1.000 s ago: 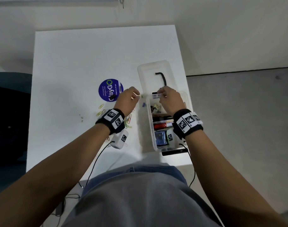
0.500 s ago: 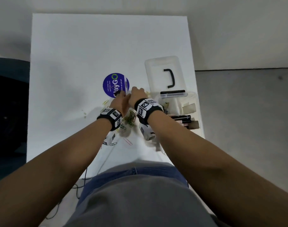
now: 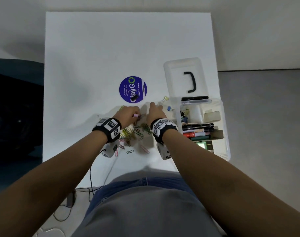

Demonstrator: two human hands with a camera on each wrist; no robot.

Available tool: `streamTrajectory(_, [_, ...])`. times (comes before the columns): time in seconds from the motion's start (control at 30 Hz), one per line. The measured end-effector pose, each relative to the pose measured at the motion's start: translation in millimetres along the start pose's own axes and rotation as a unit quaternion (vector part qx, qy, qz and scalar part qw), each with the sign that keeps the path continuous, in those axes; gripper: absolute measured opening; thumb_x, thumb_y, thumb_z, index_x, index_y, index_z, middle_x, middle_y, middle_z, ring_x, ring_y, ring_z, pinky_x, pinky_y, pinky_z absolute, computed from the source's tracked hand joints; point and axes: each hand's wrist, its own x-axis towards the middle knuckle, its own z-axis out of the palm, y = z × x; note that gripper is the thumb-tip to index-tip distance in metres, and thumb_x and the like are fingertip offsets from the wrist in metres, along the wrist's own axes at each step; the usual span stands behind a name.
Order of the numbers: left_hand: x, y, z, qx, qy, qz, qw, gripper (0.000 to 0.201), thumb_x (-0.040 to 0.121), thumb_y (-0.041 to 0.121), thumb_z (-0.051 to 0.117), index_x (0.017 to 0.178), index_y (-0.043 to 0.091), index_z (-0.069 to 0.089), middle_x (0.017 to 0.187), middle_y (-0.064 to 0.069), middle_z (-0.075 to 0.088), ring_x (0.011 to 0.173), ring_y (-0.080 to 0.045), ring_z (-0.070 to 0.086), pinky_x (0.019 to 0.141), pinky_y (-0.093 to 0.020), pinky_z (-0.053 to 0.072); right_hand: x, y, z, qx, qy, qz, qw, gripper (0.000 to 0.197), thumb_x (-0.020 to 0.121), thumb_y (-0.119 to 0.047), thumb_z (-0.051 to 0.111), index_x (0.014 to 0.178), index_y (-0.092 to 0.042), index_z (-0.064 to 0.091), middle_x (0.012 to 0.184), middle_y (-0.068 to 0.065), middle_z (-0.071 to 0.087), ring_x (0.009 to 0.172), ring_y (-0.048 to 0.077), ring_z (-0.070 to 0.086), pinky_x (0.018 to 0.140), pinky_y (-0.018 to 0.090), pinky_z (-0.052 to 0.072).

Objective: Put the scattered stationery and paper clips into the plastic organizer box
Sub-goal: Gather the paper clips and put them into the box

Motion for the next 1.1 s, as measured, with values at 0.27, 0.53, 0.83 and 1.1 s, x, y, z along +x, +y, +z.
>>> streamTrajectory(0.27, [1, -16, -14, -0.073, 0.046, -0.049, 0.995, 0.008, 0.096, 0.012, 0.046, 0.1, 0.012, 0.053, 0.087, -0.006, 0.067, 0.084, -0.025, 0.063, 0.074, -0.036, 0.05, -3, 4, 3, 0.033, 0.028, 0.036, 0.998, 0.037, 0.093, -0.003, 0.044, 0.129, -0.006, 0.037, 0.128, 0.02, 0.043, 0.102, 0.041, 0.06, 0.074, 0.038, 0.044])
streamTrajectory(0.53, [38, -1, -23, 0.027, 0.125, -0.069, 0.989, 0.031, 0.097, 0.019, 0.044, 0.127, 0.011, 0.043, 0.122, -0.019, 0.054, 0.101, -0.036, 0.058, 0.083, -0.043, 0.05, -1, 0, 2, -0.008, 0.029, -0.027, 0.999, 0.045, 0.09, -0.003, 0.044, 0.132, -0.014, 0.036, 0.136, 0.023, 0.031, 0.095, 0.043, 0.06, 0.08, 0.044, 0.049])
streamTrajectory(0.83, [47, -5, -10, 0.081, 0.093, -0.073, 0.99, 0.027, 0.095, 0.021, 0.05, 0.118, 0.01, 0.04, 0.103, -0.019, 0.062, 0.084, -0.037, 0.062, 0.068, -0.042, 0.048, -17, -3, -9, 0.074, 0.061, -0.038, 0.995, 0.023, 0.094, -0.014, 0.04, 0.115, -0.005, 0.041, 0.112, 0.019, 0.051, 0.091, 0.039, 0.059, 0.072, 0.04, 0.047])
streamTrajectory(1.1, [-5, 78, -27, -0.166, 0.11, 0.071, 0.977, 0.019, 0.094, 0.028, 0.058, 0.109, 0.022, 0.048, 0.066, -0.005, 0.047, 0.053, -0.012, 0.042, 0.05, -0.02, 0.033, -76, 25, -82, 0.265, 0.195, -0.151, 0.932, 0.011, 0.093, -0.026, 0.051, 0.098, -0.017, 0.049, 0.073, 0.003, 0.066, 0.064, 0.023, 0.065, 0.058, 0.037, 0.056])
